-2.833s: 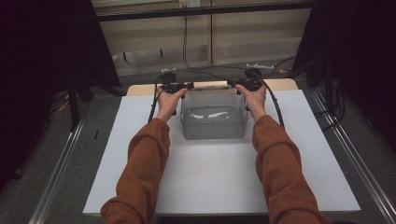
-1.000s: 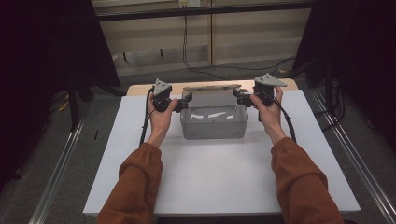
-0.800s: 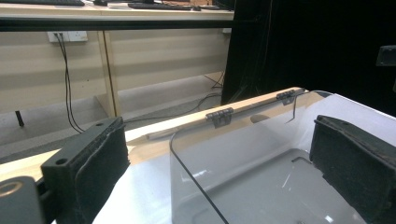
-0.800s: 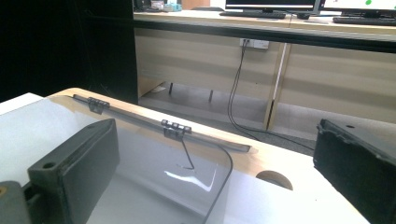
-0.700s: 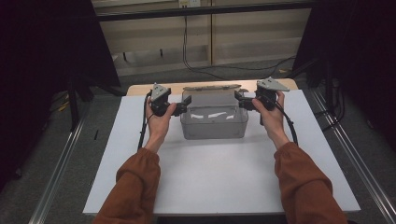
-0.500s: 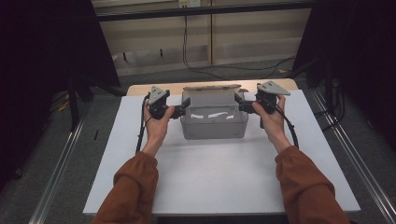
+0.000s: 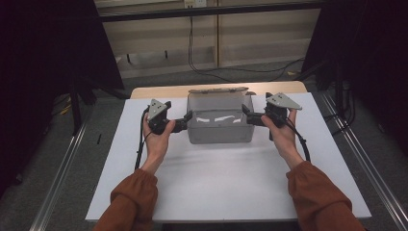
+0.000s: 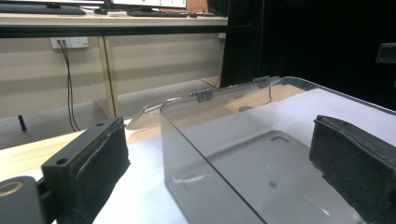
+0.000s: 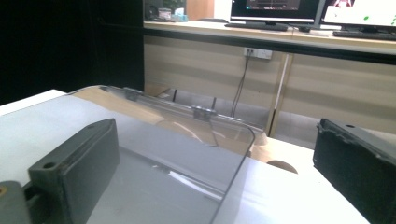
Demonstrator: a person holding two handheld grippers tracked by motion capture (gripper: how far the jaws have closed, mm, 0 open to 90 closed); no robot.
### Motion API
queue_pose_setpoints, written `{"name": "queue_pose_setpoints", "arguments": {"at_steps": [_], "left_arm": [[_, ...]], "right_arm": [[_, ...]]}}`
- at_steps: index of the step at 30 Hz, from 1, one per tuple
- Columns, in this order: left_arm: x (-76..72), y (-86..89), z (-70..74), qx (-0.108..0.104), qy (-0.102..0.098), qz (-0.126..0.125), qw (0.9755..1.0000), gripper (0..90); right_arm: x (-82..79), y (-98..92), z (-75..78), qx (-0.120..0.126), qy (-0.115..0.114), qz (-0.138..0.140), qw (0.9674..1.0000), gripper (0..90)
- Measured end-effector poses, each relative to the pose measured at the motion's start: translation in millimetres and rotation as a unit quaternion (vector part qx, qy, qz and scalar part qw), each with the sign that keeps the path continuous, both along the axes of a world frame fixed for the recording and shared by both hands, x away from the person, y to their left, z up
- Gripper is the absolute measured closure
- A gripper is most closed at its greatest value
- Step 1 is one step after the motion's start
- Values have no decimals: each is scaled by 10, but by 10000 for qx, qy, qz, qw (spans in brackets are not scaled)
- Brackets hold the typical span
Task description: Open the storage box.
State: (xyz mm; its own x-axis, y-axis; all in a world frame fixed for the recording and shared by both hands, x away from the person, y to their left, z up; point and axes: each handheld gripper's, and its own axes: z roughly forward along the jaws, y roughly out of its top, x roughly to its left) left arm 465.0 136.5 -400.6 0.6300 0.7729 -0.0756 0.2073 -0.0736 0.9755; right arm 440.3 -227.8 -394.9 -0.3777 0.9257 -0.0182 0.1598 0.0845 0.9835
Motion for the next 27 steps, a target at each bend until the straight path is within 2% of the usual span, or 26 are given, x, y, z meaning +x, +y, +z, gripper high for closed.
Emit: {"name": "queue_pose_setpoints", "arguments": {"at_steps": [5, 8, 12, 13, 16, 27], "left_arm": [[-122, 30, -55, -144, -3, 25, 9999, 44], [-171, 37, -83, -47, 18, -14, 10000, 43], [-248, 58, -108, -51, -30, -10, 10000, 44], [-271, 70, -113, 17, -44, -27, 10000, 44], [-355, 105, -127, -7, -99, -18, 9999, 44], [-656, 303, -177, -93, -202, 217, 9995, 37]], "right_arm": [[-127, 3, -5, -54, -71, -49, 9999, 0], [-182, -12, -16, -116, -72, -59, 9999, 0], [-259, -38, -27, -159, -112, -136, 9997, 0], [-277, -45, -29, -156, -117, -151, 9997, 0], [-349, -79, -37, -179, -218, -170, 9995, 0], [-659, -167, -88, -210, -319, -259, 9989, 0]]}}
